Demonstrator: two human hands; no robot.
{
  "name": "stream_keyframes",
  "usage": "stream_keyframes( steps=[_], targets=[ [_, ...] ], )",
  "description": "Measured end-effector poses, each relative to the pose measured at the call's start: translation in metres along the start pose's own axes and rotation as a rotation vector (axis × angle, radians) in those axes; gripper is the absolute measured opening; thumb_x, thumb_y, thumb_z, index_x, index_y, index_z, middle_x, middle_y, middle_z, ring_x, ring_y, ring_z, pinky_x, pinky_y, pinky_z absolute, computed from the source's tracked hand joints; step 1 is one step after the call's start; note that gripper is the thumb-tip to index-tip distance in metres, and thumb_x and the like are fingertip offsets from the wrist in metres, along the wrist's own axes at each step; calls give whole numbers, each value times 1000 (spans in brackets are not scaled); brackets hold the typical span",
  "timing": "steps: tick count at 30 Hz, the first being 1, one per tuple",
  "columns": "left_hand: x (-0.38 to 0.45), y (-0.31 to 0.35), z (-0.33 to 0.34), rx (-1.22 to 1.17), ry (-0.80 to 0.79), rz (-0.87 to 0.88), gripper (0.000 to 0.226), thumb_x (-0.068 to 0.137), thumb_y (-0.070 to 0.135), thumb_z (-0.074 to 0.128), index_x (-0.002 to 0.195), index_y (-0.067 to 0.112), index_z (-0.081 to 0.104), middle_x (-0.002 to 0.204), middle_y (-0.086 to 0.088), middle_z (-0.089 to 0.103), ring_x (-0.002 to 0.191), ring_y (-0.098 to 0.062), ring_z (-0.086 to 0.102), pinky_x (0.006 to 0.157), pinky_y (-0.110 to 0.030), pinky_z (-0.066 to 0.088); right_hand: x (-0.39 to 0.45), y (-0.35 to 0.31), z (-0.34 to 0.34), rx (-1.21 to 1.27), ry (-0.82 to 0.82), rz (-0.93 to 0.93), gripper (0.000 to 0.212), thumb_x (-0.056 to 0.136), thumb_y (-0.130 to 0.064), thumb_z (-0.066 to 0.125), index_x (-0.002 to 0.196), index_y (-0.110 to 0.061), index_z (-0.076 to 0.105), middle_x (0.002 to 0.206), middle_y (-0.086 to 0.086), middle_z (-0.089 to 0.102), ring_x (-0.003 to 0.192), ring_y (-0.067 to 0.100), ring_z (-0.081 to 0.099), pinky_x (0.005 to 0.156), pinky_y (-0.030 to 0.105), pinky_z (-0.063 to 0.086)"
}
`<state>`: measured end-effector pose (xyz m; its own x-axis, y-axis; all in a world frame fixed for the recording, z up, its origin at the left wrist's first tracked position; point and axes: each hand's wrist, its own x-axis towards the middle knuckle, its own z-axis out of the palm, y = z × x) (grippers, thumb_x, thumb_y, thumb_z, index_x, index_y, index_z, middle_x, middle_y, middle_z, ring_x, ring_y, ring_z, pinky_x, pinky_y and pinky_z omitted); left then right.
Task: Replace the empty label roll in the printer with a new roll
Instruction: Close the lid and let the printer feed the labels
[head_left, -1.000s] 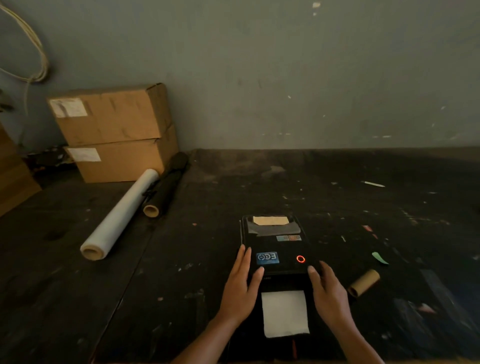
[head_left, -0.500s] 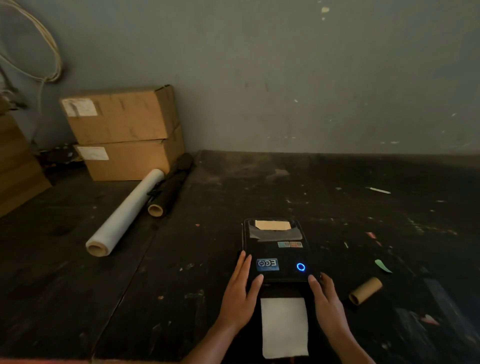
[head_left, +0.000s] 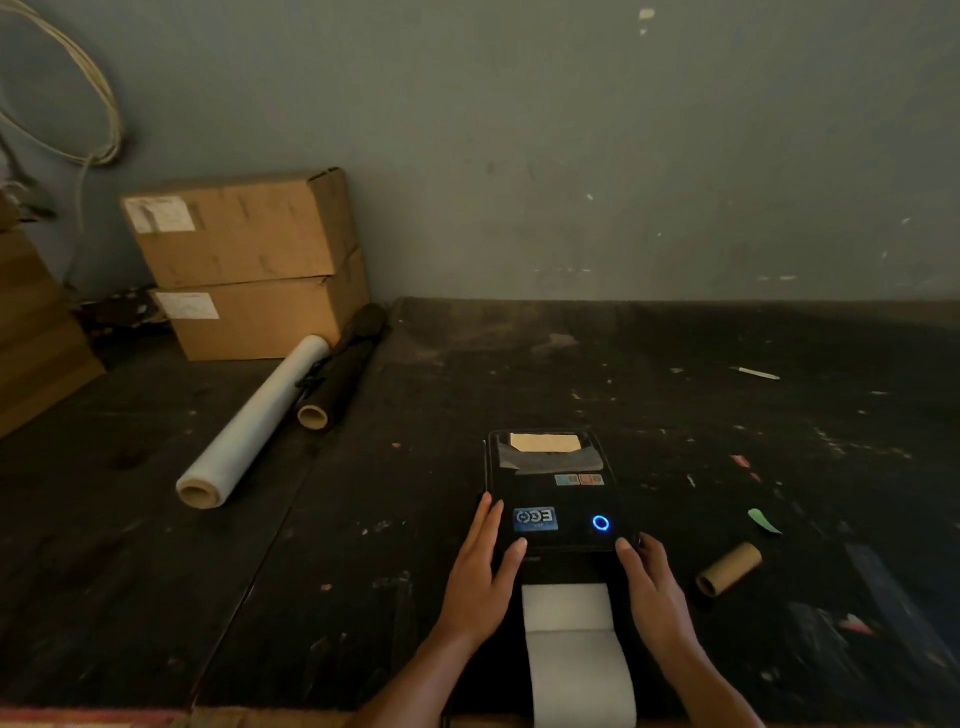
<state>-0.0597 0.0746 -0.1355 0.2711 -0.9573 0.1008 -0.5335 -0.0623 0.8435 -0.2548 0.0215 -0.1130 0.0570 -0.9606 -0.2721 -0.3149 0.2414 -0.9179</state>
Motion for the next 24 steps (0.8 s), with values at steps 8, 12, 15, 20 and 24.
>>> stream_keyframes(
  steps=[8,12,15,20,24],
  targets=[
    [1,-3,1,-11,-1,-6,64,93,55,39,149,36,15,149,31,-3,136,5,5,110,-28,16,1,2,3,33,5,0,61,94,-45,44,148,-25,21,148,11,39,133,31,38,106,48,31],
    [0,-4,2,-18,6,4,63,94,55,40,149,36,15,149,30,-2,137,5,5,111,-29,16,4,2,3,15,-6,-23,57,95,-44,41,148,-40,17,155,7,29,139,34,29,109,53,26],
    [0,-4,2,-19,7,5,63,94,53,40,149,36,15,149,30,-2,137,5,4,112,-30,16,5,4,3,-2,-1,-40,56,95,-45,41,147,-43,17,155,6,29,140,33,27,110,54,24],
    [0,-3,2,-24,7,-5,62,95,51,42,149,37,16,148,31,-2,137,4,4,111,-31,16,8,7,3,10,-3,-43,56,95,-46,41,146,-43,19,154,5,30,141,33,25,112,54,20],
    [0,-4,1,-38,10,-1,62,94,52,42,148,37,17,149,30,-1,138,4,5,111,-30,17,9,8,2,23,-11,-45,57,95,-46,42,146,-42,19,155,5,30,142,31,24,112,54,19]
  ],
)
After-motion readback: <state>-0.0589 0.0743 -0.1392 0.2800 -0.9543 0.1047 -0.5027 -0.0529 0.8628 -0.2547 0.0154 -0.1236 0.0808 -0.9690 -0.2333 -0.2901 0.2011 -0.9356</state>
